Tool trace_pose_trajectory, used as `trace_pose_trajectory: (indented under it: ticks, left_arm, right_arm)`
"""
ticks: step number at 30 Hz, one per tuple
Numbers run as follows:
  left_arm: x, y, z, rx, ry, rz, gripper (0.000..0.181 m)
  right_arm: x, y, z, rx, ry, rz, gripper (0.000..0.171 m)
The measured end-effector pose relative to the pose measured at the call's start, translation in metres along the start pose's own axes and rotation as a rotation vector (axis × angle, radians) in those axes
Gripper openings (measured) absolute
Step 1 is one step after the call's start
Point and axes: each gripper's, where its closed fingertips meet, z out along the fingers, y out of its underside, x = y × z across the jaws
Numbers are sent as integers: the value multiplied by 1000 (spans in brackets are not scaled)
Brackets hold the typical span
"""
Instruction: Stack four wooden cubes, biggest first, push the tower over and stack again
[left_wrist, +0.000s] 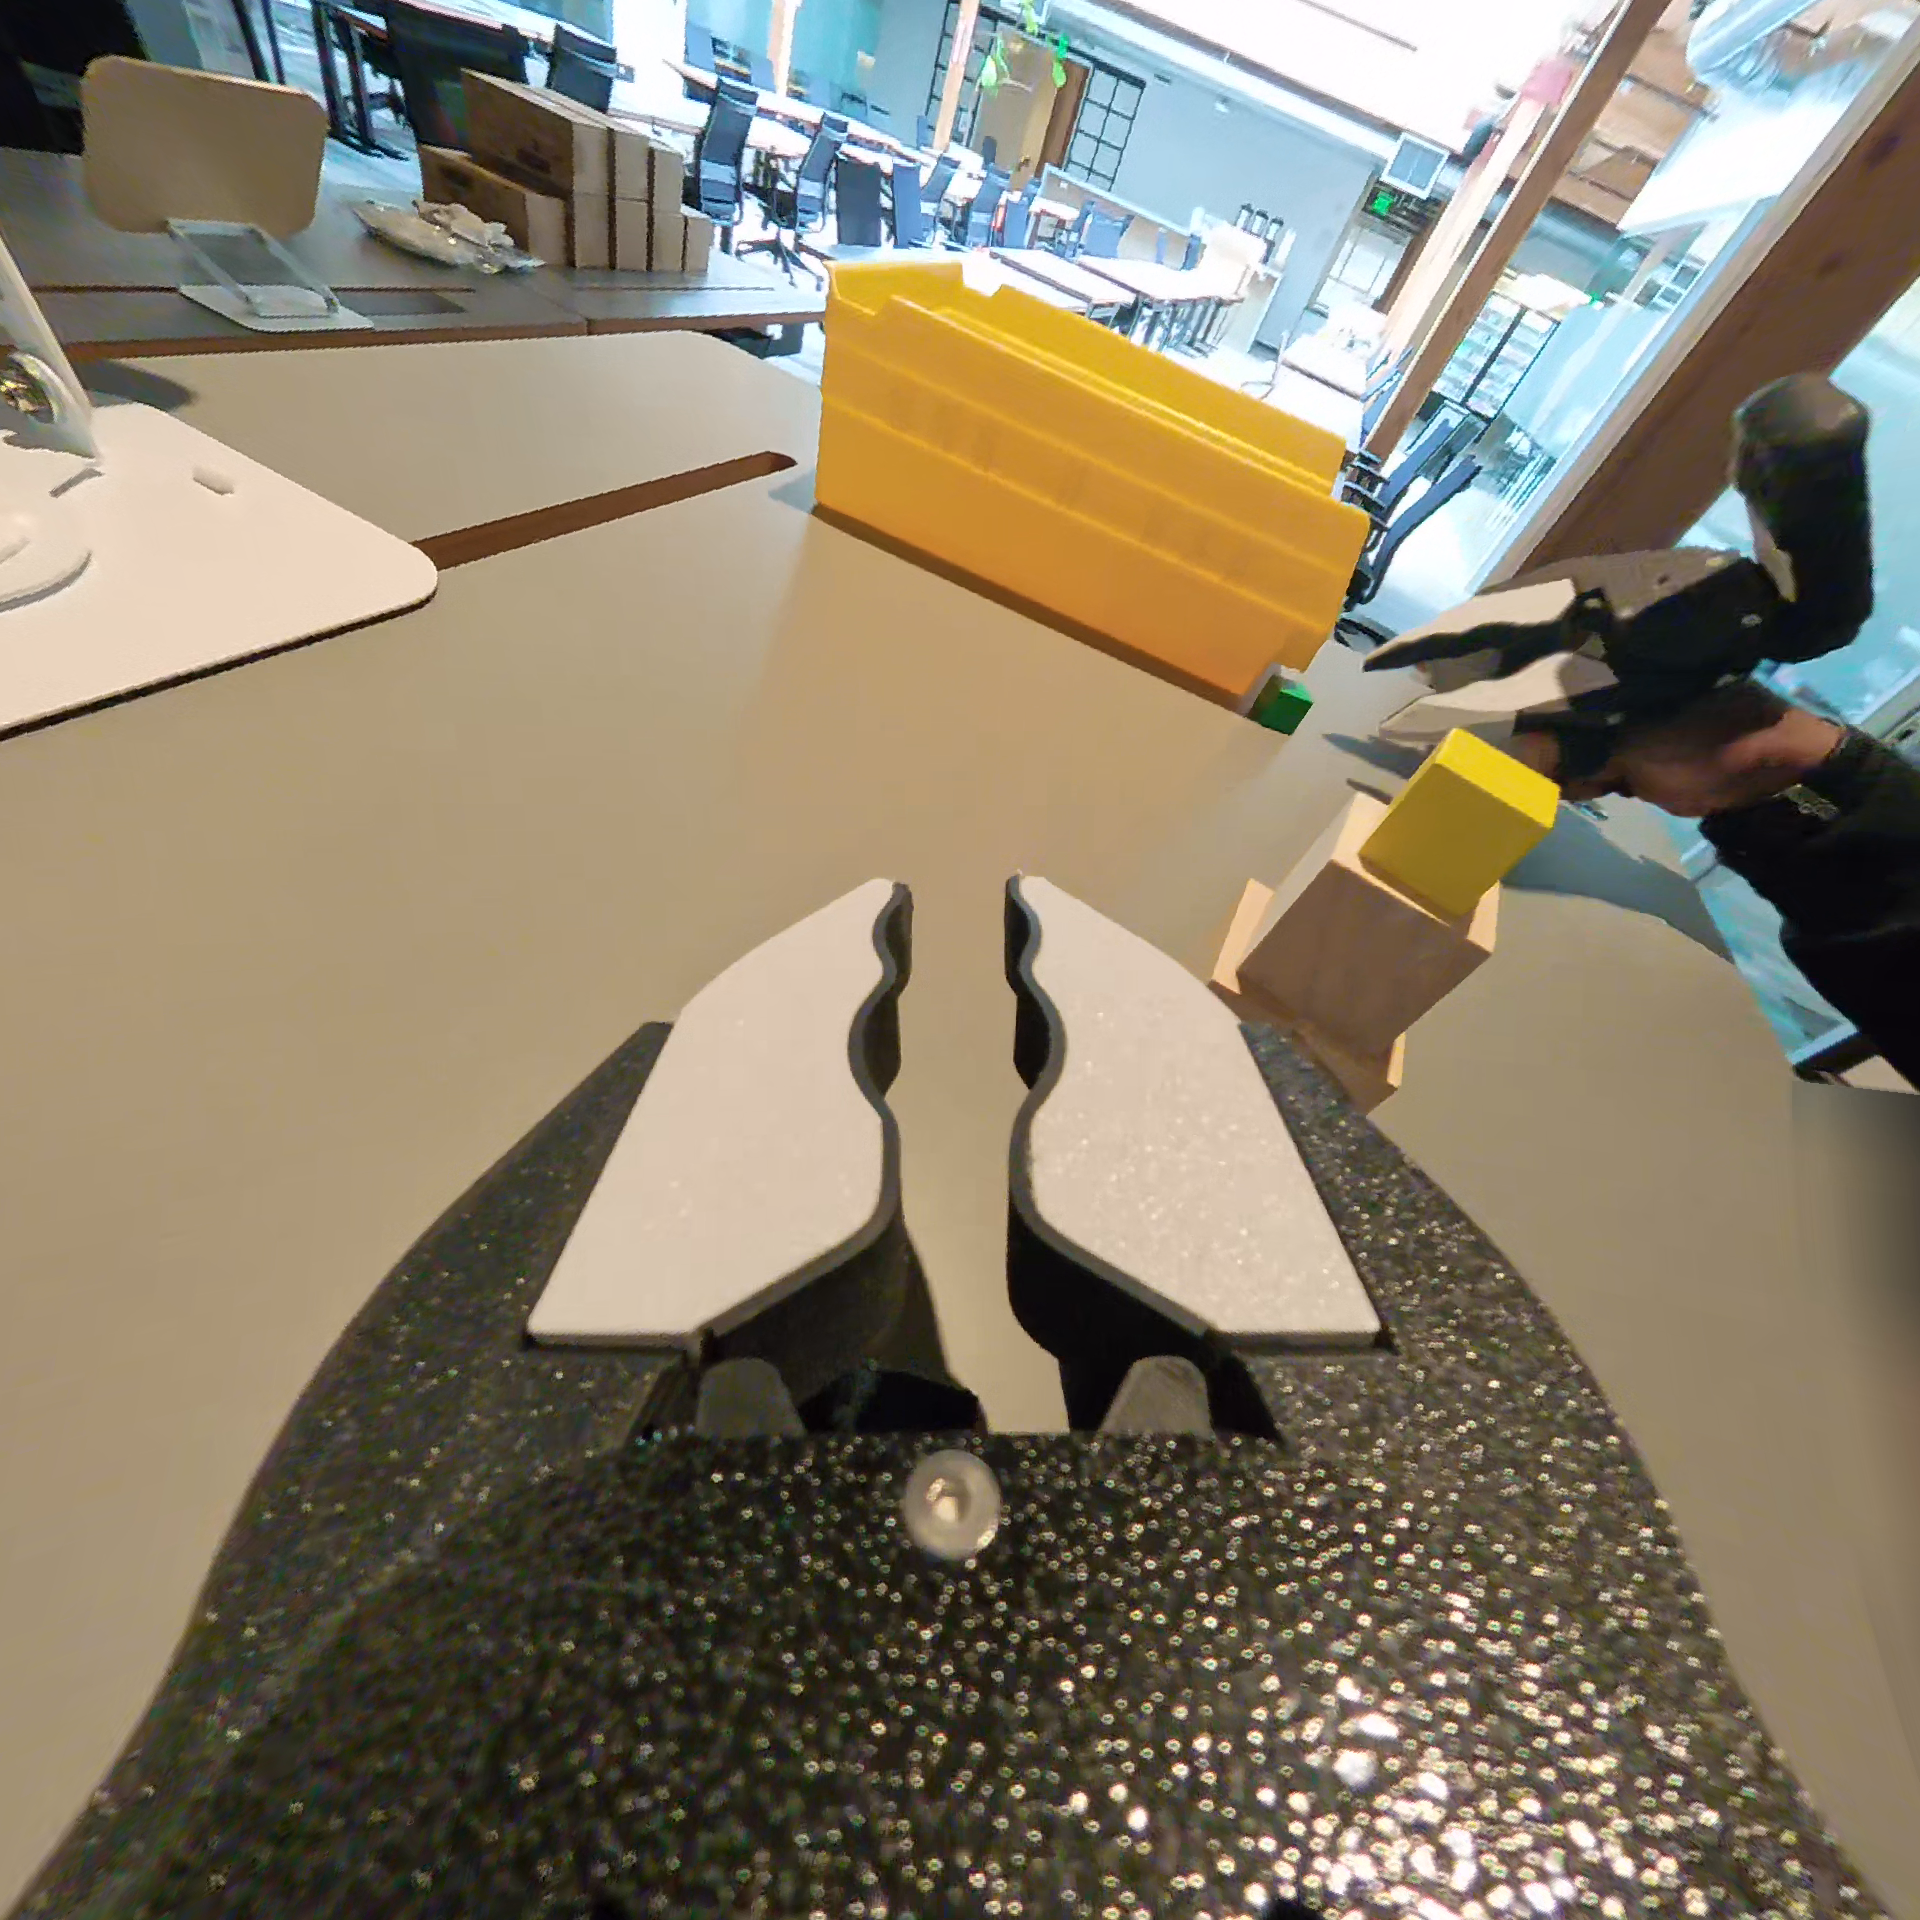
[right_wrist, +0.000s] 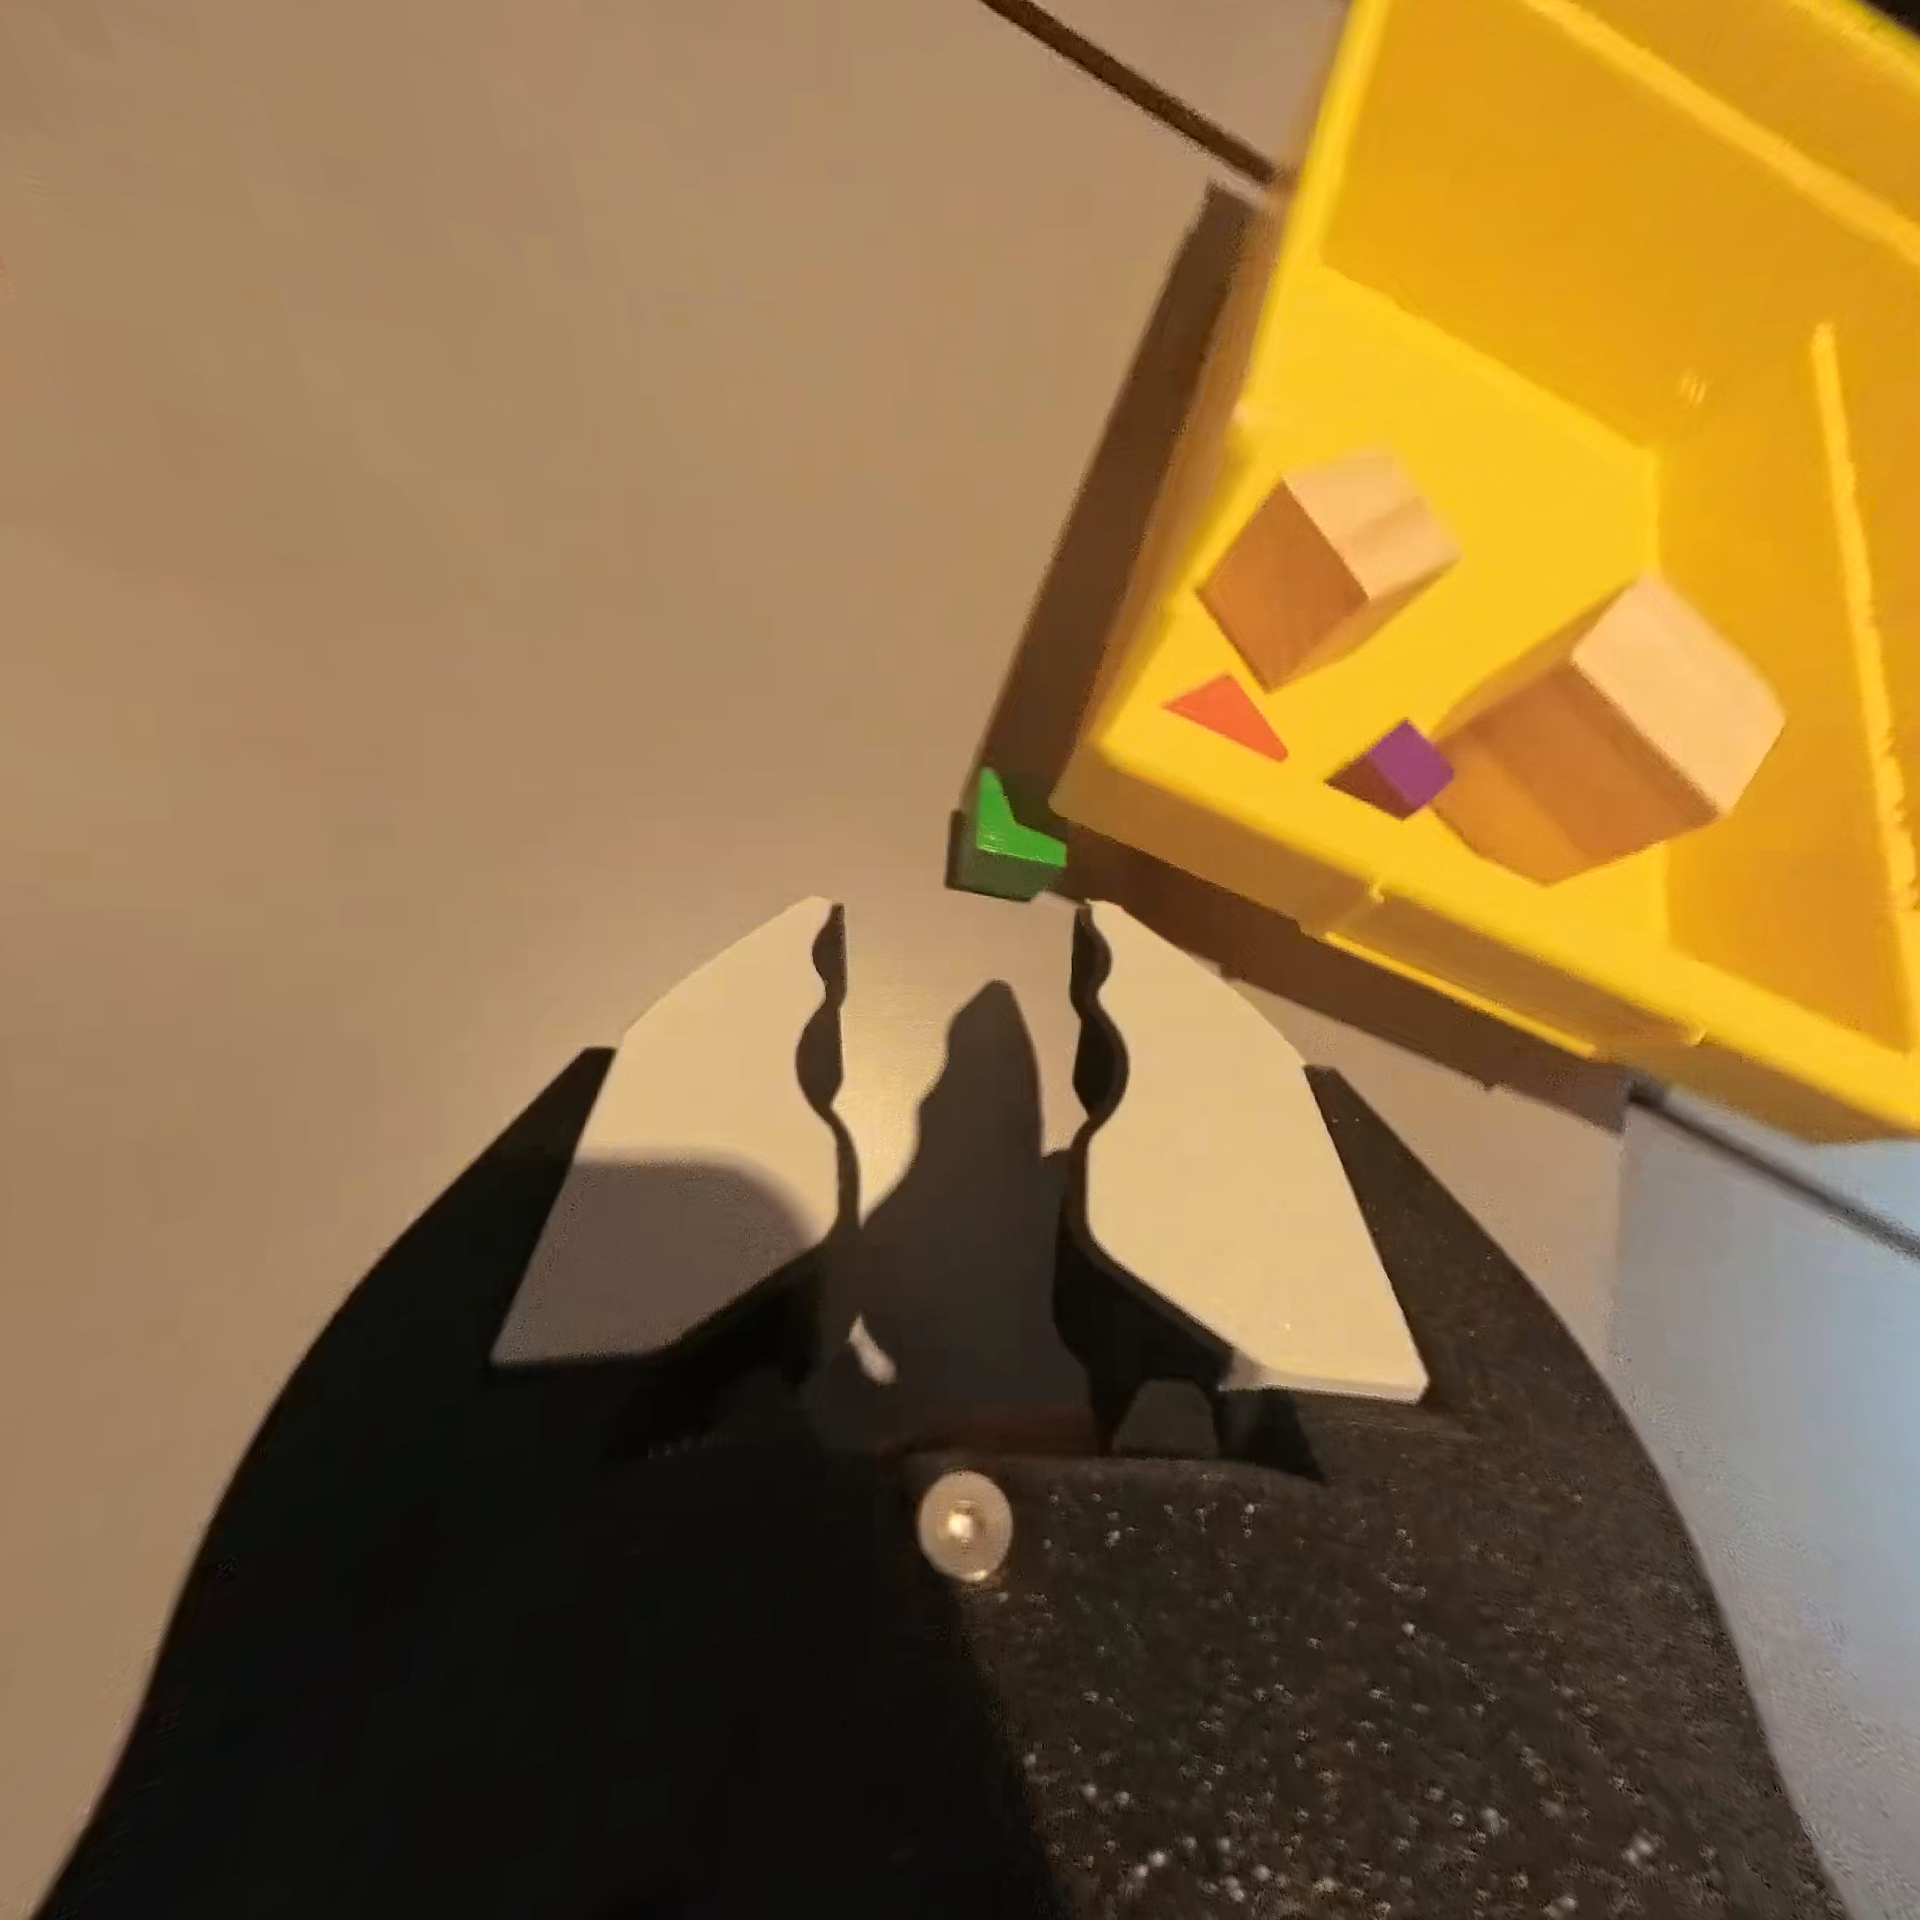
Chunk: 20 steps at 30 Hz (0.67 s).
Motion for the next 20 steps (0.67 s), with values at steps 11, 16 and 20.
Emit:
trace_pose_trajectory:
  ticks: [11,16,20]
  left_arm:
    - [-3,-6,-5,51,-52,28,14]
    - [-3,-6,-6,57,-58,31,14]
    - [-4,-6,-6,54,-57,29,14]
  right_arm:
    - [11,6,35,-92,6,365,44]
    - [12,9,42,-134,35,310,35]
    - [8,9,43,-136,24,273,22]
